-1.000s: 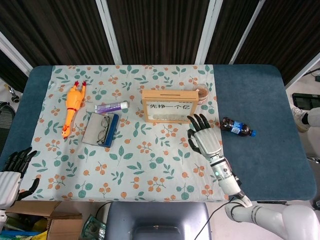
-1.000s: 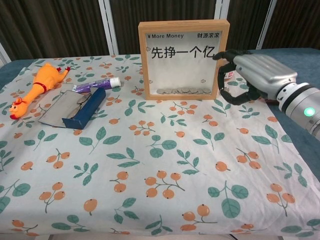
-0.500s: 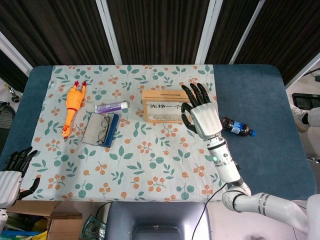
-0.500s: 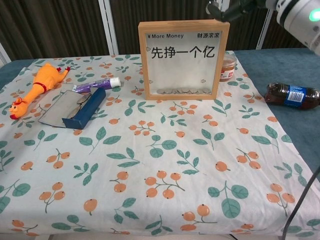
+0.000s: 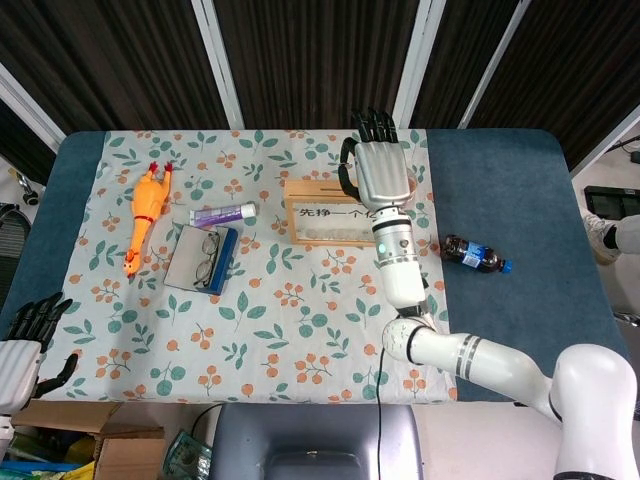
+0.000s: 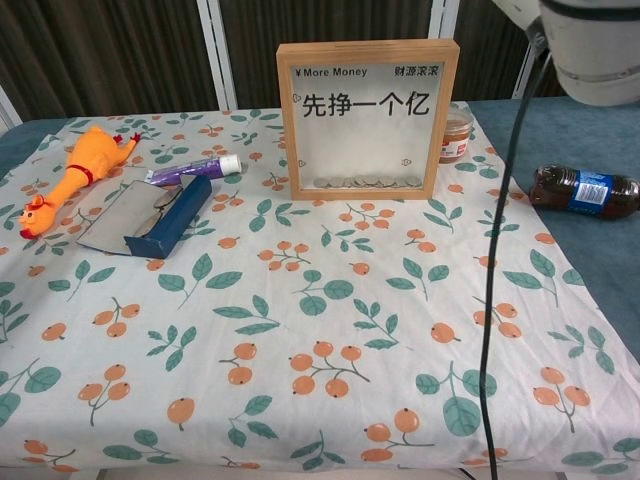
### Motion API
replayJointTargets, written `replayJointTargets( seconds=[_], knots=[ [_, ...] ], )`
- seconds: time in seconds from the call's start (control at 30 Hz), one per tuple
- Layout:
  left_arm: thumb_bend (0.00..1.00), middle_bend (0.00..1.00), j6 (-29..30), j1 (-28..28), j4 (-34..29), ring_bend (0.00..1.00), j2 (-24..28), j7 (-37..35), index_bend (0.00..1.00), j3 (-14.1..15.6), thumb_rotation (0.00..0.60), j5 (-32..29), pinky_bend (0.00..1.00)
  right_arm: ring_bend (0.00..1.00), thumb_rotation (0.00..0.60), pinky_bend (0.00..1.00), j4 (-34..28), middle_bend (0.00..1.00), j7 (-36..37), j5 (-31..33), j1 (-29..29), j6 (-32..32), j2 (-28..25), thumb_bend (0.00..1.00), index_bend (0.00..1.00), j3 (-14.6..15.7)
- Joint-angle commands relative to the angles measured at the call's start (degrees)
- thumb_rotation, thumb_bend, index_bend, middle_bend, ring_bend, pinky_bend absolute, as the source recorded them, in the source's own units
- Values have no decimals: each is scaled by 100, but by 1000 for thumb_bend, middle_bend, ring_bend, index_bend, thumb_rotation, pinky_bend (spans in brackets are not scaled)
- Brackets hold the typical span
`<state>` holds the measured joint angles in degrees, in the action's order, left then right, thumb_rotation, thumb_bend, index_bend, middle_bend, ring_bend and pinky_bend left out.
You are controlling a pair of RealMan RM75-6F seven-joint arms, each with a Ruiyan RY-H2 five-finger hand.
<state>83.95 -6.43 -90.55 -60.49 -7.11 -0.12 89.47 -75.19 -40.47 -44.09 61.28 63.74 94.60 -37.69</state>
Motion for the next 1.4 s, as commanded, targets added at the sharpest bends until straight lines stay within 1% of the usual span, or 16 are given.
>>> replayJointTargets(
  seconds=[0.03, 0.2, 0.6, 0.8, 1.2, 1.4],
  knots=[
    [408, 0, 0, 0, 4, 0, 4, -9, 0, -1, 600, -1, 0, 0, 600, 0, 368, 216, -151, 227, 227, -71, 170, 610, 705, 45],
    [408, 0, 6, 1, 6, 0, 1, -1, 0, 6, 600, 17, 0, 0, 600, 0, 623, 218, -245, 559, 356, -235, 273, 610, 706, 229],
    [408, 0, -6, -4, 1, 0, 0, -2, 0, 5, 600, 10, 0, 0, 600, 0, 834, 223, -313, 813, 443, -274, 340, 610, 710, 610],
    [408, 0, -20, -13, -1, 0, -1, -1, 0, 0, 600, 1, 0, 0, 600, 0, 912, 223, -264, 926, 443, -313, 350, 610, 710, 703],
    [408, 0, -28, -23, 1, 0, -8, 10, 0, 6, 600, 17, 0, 0, 600, 0, 888, 224, -158, 917, 436, -285, 300, 610, 709, 844],
    [409, 0, -33, -27, 6, 0, -6, -5, 0, 7, 600, 20, 0, 0, 600, 0, 864, 224, -96, 898, 425, -304, 271, 610, 656, 903]
  ],
)
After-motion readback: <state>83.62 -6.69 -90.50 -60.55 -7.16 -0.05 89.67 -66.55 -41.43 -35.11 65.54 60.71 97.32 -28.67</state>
